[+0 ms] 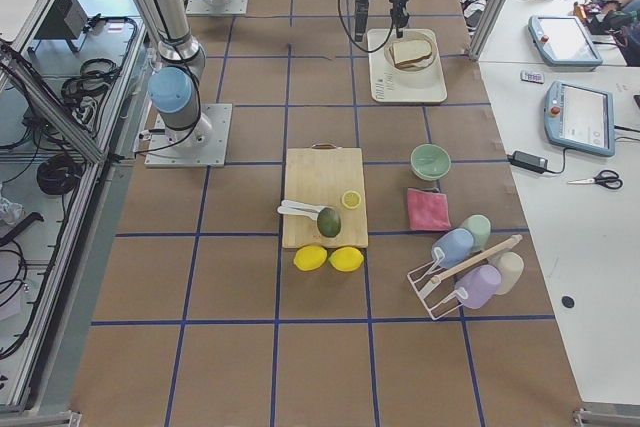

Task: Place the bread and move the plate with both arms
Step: 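Slide the plate with the left gripper onto the bear tray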

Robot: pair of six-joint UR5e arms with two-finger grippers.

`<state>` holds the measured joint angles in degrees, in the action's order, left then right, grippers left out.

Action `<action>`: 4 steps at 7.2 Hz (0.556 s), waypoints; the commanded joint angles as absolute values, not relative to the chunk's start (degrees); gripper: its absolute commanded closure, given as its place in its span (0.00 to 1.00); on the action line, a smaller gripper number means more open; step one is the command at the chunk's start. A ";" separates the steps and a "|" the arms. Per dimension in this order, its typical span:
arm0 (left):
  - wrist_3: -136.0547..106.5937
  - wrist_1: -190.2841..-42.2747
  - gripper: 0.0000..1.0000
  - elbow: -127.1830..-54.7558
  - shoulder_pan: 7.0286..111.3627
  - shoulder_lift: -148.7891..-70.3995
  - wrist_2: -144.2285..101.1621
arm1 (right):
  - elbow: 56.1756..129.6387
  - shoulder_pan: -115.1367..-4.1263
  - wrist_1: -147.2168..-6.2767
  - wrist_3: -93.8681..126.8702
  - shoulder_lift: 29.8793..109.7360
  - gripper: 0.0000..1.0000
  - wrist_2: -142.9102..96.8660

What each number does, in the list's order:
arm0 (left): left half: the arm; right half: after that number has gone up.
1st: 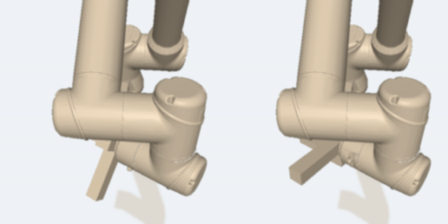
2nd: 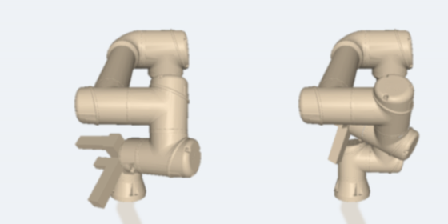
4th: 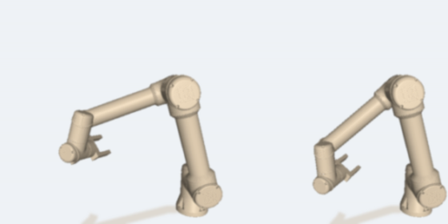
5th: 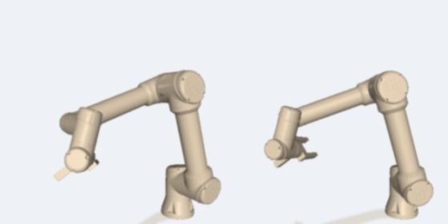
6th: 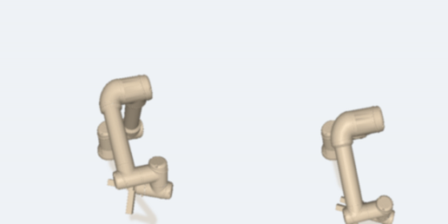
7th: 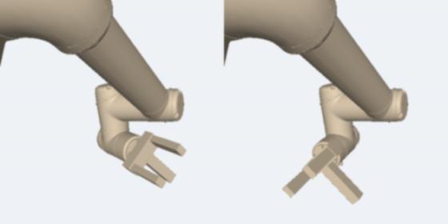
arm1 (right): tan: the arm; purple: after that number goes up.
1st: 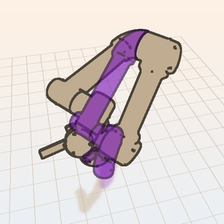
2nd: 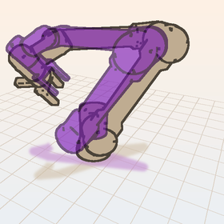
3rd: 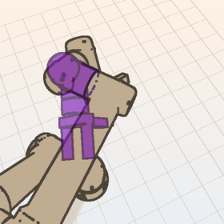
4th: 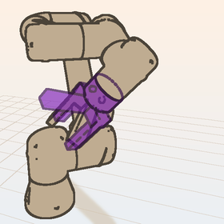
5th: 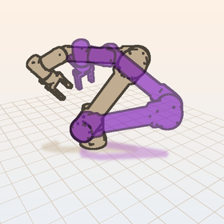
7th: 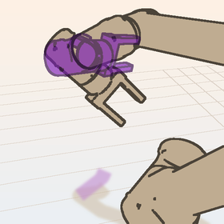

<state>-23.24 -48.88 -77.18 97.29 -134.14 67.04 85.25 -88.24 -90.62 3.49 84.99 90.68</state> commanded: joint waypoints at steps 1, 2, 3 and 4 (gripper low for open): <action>-23.29 -48.60 0.99 -75.59 97.29 -136.23 66.89 | 85.34 -88.24 -90.62 3.43 84.99 0.00 93.66; -23.73 -48.60 0.95 -75.59 97.29 -136.40 66.71 | 85.60 -88.24 -90.70 3.51 84.99 0.00 93.78; -25.56 -48.60 0.69 -75.41 97.29 -136.15 66.88 | 85.61 -88.24 -90.70 3.60 84.99 0.00 93.78; -25.49 -48.69 0.42 -74.80 97.21 -135.01 67.49 | 85.61 -88.33 -90.70 3.78 84.99 0.00 93.52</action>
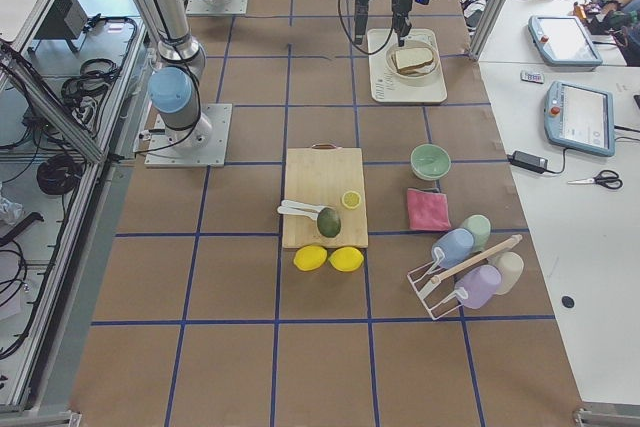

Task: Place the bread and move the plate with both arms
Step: 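Release the plate and withdraw the left gripper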

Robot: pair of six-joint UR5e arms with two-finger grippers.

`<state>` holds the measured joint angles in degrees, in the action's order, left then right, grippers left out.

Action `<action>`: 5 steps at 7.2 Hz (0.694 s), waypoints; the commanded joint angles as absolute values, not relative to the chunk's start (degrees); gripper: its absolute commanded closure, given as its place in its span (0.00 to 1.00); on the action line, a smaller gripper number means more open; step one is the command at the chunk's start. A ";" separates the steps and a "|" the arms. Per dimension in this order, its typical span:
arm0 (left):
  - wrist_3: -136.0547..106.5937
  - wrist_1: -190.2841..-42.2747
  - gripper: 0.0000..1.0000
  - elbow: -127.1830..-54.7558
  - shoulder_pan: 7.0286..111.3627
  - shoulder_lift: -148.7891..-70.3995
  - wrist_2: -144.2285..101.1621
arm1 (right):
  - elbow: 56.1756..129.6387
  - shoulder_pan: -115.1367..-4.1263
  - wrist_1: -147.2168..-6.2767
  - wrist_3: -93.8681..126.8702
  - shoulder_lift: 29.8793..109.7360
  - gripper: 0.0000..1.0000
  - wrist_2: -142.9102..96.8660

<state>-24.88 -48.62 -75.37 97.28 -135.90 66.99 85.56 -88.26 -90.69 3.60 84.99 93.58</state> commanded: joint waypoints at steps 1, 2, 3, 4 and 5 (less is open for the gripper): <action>-24.97 -50.00 0.29 -75.06 96.95 -133.43 67.67 | 85.61 -88.33 -90.79 4.13 84.99 0.00 93.25; -21.74 -52.88 0.26 -75.67 95.64 -131.85 69.50 | 85.61 -88.33 -92.18 4.13 85.08 0.00 92.64; -15.79 -59.61 0.24 -75.67 93.80 -128.70 70.74 | 85.52 -88.33 -92.72 4.13 85.08 0.00 92.72; -12.17 -65.59 0.23 -75.76 93.08 -124.50 73.80 | 85.60 -88.33 -92.72 4.13 85.08 0.00 92.72; -7.08 -70.35 0.21 -75.76 93.16 -119.67 81.40 | 85.61 -88.33 -92.72 4.13 85.08 0.00 92.81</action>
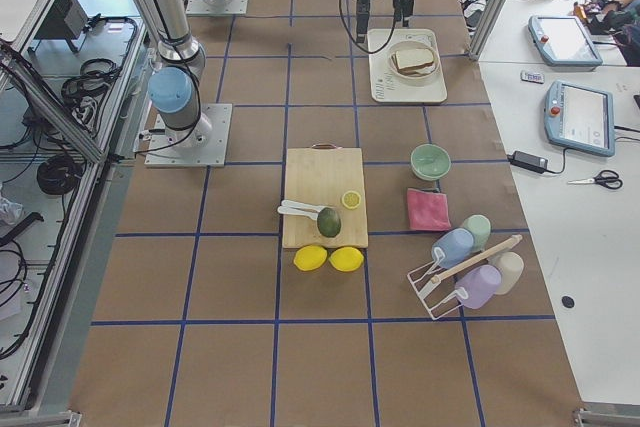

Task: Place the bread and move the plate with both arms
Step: 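Release the plate and withdraw the left gripper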

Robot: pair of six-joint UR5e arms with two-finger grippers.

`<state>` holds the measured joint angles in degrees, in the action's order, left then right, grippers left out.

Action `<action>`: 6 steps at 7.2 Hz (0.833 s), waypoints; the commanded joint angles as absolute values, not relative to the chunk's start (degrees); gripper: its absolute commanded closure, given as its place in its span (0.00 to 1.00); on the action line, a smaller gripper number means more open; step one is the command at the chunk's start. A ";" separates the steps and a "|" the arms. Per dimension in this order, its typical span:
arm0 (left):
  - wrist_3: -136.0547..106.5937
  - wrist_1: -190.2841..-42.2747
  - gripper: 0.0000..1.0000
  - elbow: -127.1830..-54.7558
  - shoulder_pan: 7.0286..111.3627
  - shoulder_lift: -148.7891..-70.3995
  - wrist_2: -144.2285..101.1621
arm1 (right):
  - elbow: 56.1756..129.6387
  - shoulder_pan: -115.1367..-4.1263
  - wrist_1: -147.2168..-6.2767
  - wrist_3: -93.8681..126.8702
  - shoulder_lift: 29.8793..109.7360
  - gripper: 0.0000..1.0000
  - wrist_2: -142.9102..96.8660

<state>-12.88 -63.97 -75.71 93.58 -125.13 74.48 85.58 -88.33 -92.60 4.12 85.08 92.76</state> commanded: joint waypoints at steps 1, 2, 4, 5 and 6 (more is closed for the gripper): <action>-3.90 -75.97 0.19 -75.76 92.82 -115.27 82.95 | 85.61 -88.33 -92.72 4.13 85.08 0.00 92.90; -0.47 -79.59 0.19 -75.85 92.55 -111.22 87.75 | 85.78 -88.33 -92.72 4.13 85.08 0.00 92.90; 1.74 -85.15 0.19 -76.63 92.46 -103.92 90.86 | 87.27 -88.33 -92.81 3.96 85.08 0.00 93.07; 1.84 -85.08 0.19 -79.08 92.37 -101.02 91.40 | 89.10 -88.33 -92.81 3.96 85.08 0.00 93.16; 1.85 -84.38 0.19 -82.58 91.85 -98.38 91.23 | 91.12 -88.33 -94.47 4.04 84.73 0.00 93.25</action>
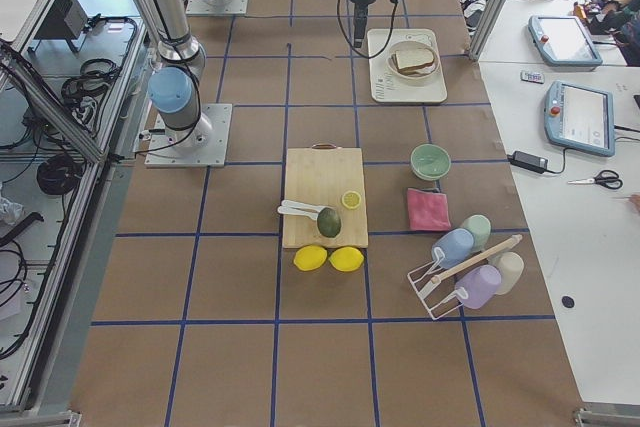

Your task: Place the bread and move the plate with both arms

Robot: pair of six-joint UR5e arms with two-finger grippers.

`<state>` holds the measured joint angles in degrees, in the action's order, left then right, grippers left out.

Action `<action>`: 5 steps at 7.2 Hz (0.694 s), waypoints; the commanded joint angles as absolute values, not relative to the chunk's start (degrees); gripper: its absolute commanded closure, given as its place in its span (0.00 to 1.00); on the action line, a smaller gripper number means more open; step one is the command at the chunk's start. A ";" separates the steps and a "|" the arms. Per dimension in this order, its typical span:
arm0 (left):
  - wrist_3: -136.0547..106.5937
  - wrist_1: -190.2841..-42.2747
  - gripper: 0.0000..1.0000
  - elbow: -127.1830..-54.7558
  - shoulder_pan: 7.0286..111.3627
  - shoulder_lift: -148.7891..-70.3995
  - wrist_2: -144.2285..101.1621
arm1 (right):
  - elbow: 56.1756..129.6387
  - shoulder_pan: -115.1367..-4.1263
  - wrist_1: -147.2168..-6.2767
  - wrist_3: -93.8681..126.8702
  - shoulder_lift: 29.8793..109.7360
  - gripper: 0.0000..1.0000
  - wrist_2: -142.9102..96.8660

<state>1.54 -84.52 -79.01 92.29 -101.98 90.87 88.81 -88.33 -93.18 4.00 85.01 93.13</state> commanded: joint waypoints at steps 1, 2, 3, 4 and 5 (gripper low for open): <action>1.85 -83.16 0.19 -85.58 91.50 -96.52 91.23 | 92.36 -88.33 -96.48 4.13 84.99 0.00 93.43; 1.06 -82.27 0.13 -85.69 91.41 -95.20 90.36 | 91.68 -88.33 -96.68 4.22 85.77 0.00 93.51; 1.66 -82.87 0.10 -85.95 90.88 -94.32 90.26 | 91.76 -88.42 -96.42 4.22 88.22 0.00 93.08; 1.58 -83.49 0.09 -86.83 91.31 -92.39 90.70 | 91.58 -88.33 -96.16 4.13 90.59 0.00 92.55; 1.50 -83.32 0.04 -86.49 91.32 -92.29 90.44 | 91.50 -88.33 -95.89 4.13 93.49 0.00 90.37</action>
